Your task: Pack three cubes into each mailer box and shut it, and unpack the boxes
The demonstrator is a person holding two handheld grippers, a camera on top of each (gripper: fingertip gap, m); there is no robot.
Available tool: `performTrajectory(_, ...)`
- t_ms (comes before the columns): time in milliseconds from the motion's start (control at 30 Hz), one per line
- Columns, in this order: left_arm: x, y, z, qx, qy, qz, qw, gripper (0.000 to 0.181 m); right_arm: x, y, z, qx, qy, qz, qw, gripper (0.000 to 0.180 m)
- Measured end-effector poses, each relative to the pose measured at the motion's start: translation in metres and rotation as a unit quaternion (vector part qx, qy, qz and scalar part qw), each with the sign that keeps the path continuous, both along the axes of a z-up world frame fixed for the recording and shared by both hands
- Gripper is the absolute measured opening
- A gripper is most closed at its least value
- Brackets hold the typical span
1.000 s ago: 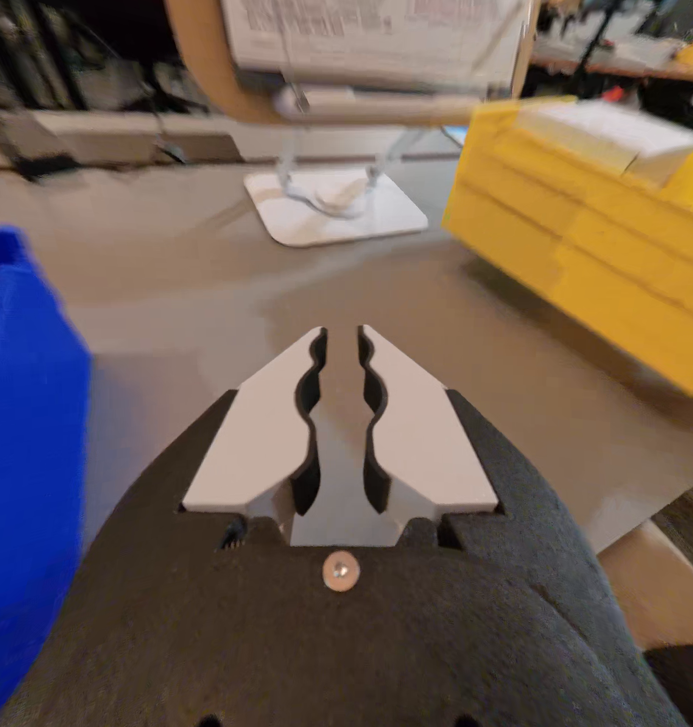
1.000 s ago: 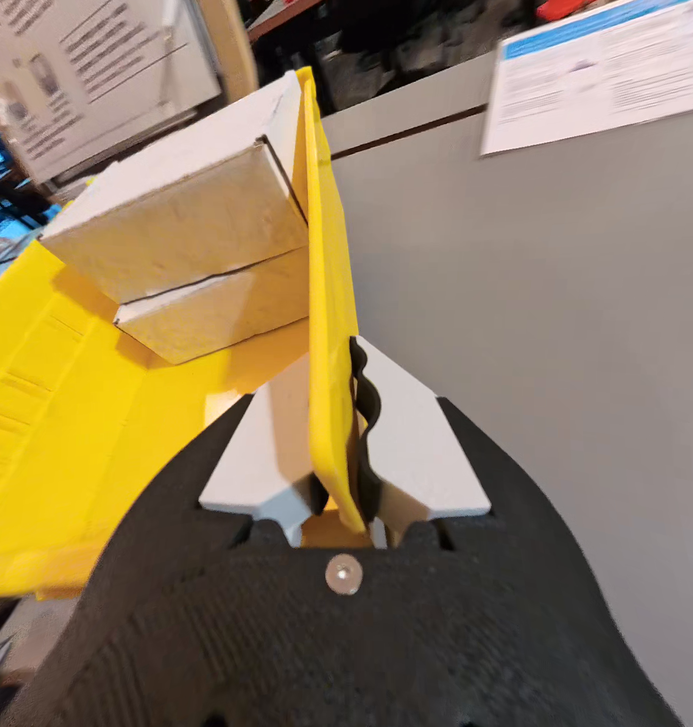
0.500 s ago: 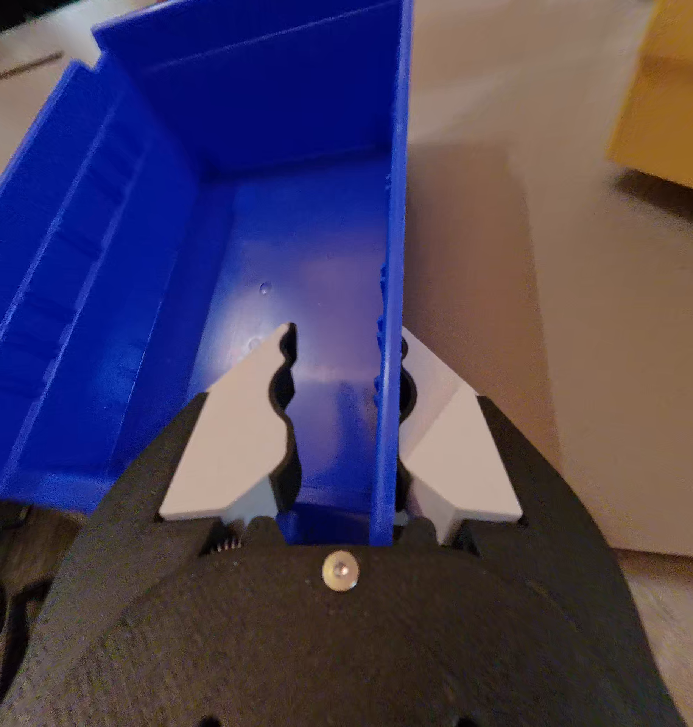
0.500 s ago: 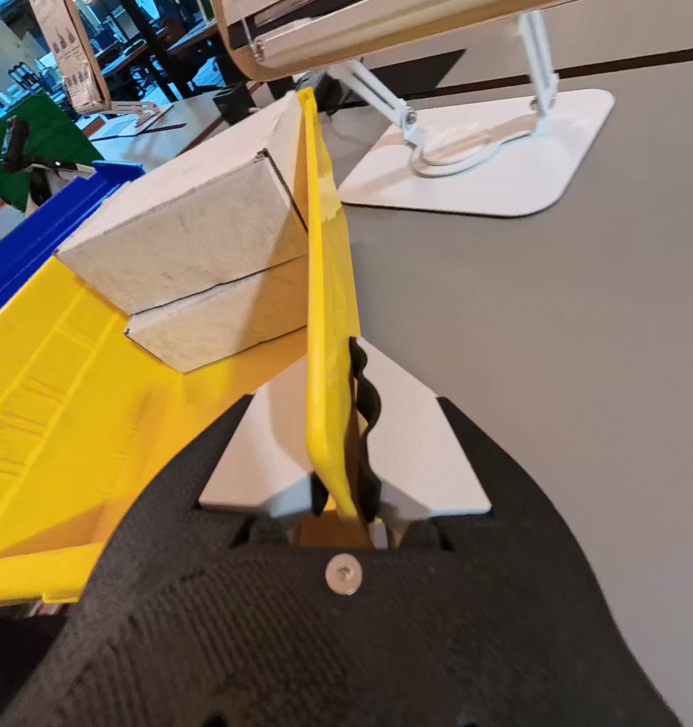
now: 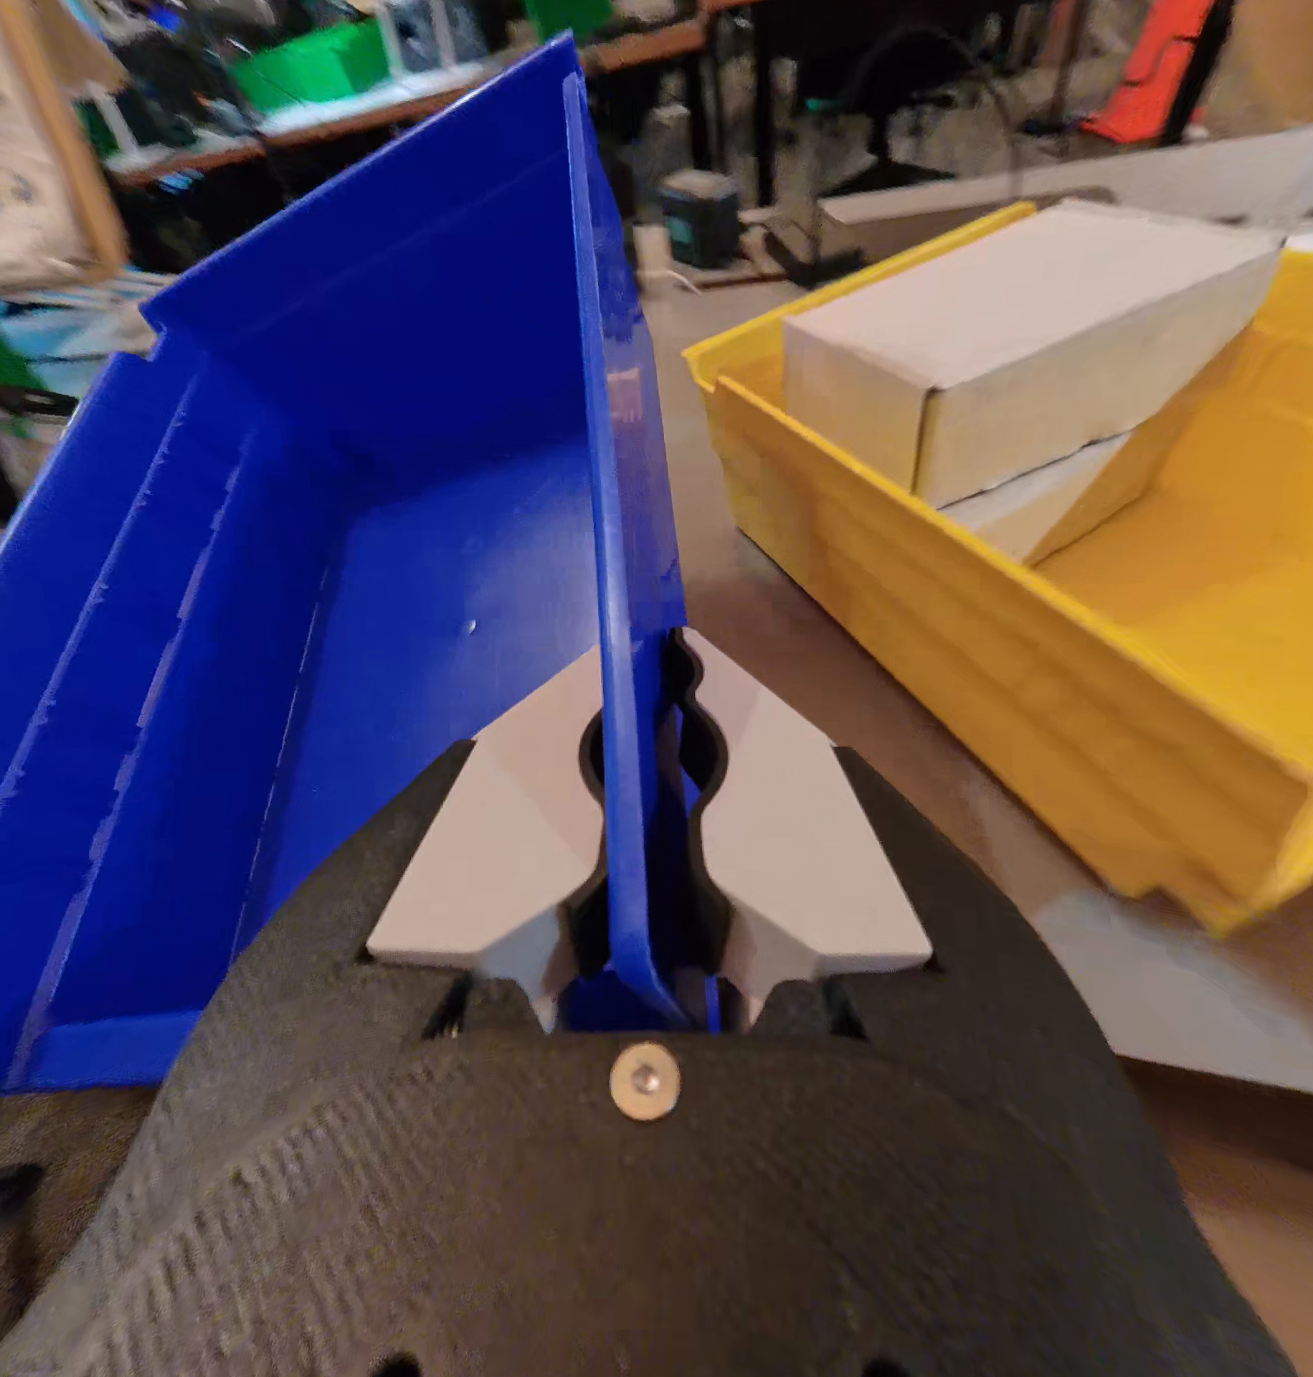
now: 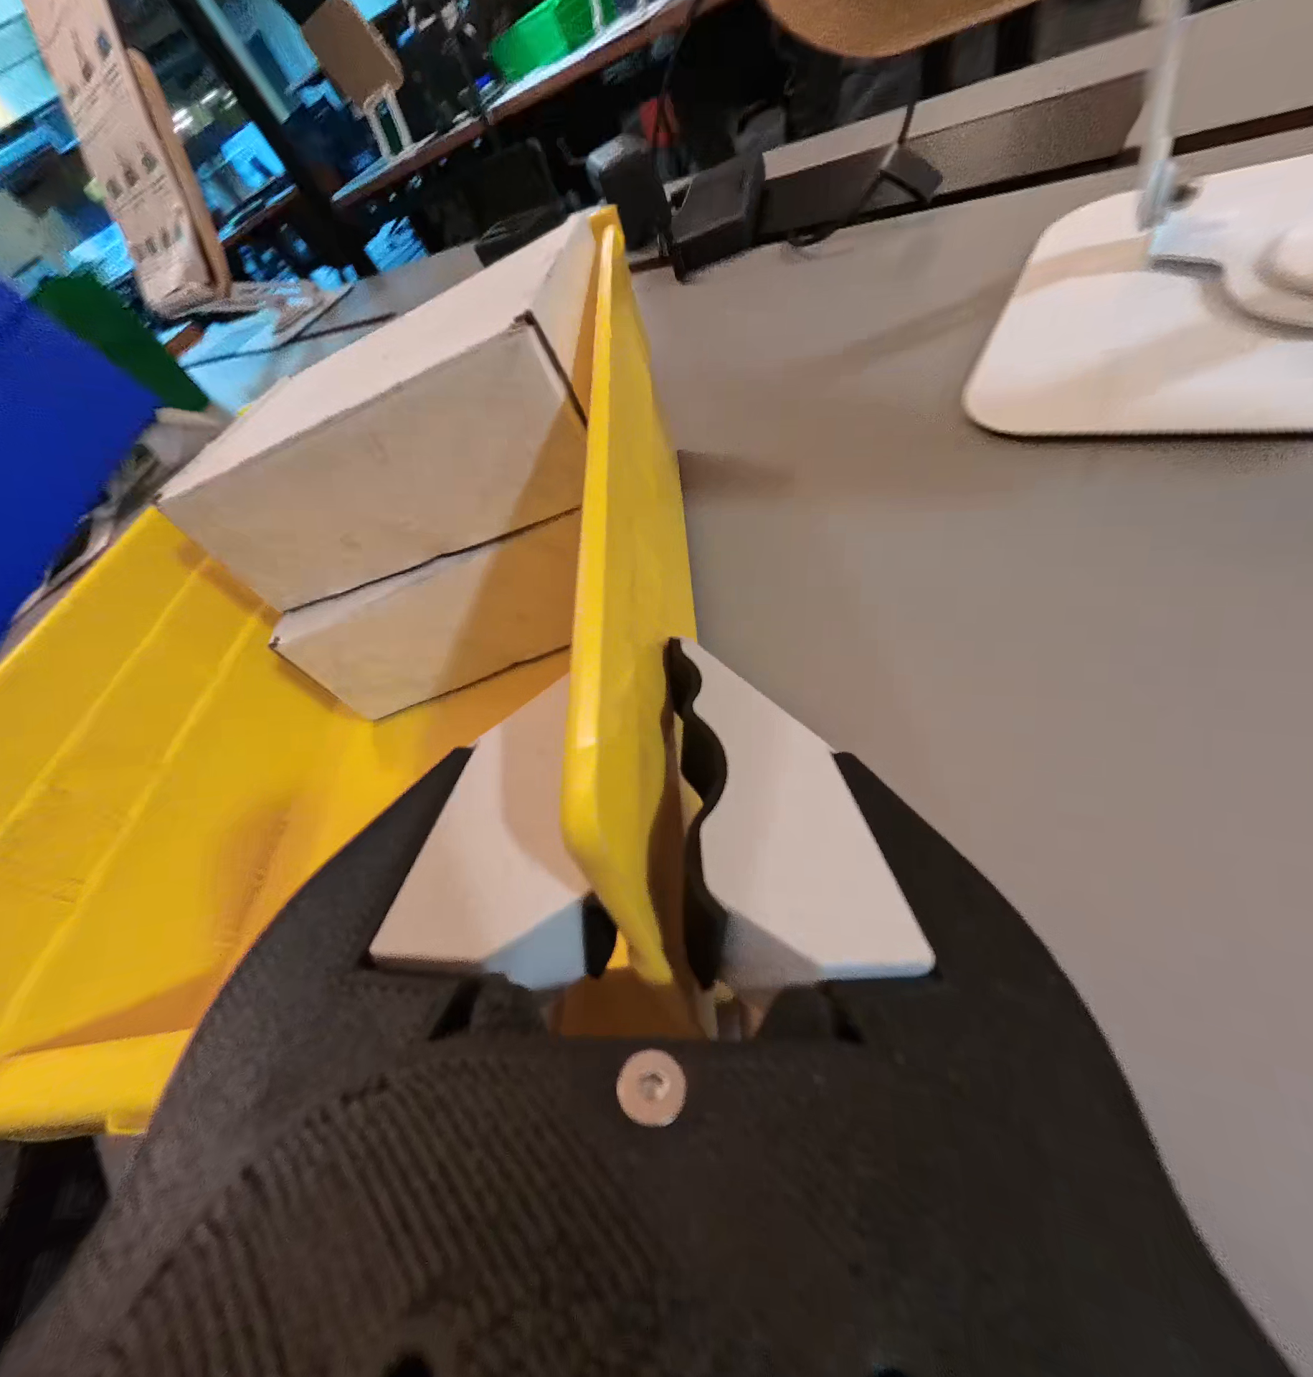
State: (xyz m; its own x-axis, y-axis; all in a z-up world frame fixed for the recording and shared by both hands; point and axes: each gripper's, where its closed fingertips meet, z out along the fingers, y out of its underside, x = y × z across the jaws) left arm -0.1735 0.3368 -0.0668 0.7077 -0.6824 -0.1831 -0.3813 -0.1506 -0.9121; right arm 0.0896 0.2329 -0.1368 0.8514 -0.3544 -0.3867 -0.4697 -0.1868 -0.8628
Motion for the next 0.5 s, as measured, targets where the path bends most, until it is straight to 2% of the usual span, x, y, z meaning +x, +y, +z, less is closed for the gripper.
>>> performTrajectory(33,-0.011,0.007,0.010,0.017,-0.005,0.021,1.000,0.004,-0.011,0.016,0.001,0.002,-0.002,-0.018,1.000,0.006)
performTrajectory(167,-0.057,0.029,0.050,0.091,0.000,0.095,0.991,0.004,-0.060,0.074,0.001,0.019,0.028,-0.052,0.998,0.019)
performTrajectory(267,-0.078,0.034,0.069,0.120,0.000,0.123,0.985,0.004,-0.095,0.107,-0.005,0.011,0.052,-0.042,0.998,0.030)
performTrajectory(333,-0.083,0.033,0.076,0.126,-0.007,0.127,0.984,0.003,-0.128,0.128,0.002,0.043,0.105,0.005,0.994,0.058)
performTrajectory(400,-0.082,0.031,0.079,0.128,-0.012,0.120,0.984,0.003,-0.157,0.142,0.012,0.063,0.157,0.041,0.985,0.074)
performTrajectory(433,-0.080,0.030,0.079,0.128,-0.013,0.114,0.985,0.004,-0.170,0.147,0.015,0.061,0.161,0.063,0.983,0.075)
performTrajectory(467,-0.078,0.029,0.079,0.127,-0.015,0.108,0.986,0.004,-0.180,0.150,0.017,0.053,0.150,0.085,0.984,0.065)
performTrajectory(500,-0.076,0.027,0.080,0.125,-0.017,0.102,0.987,0.004,-0.188,0.151,0.020,0.050,0.129,0.112,0.984,0.065)
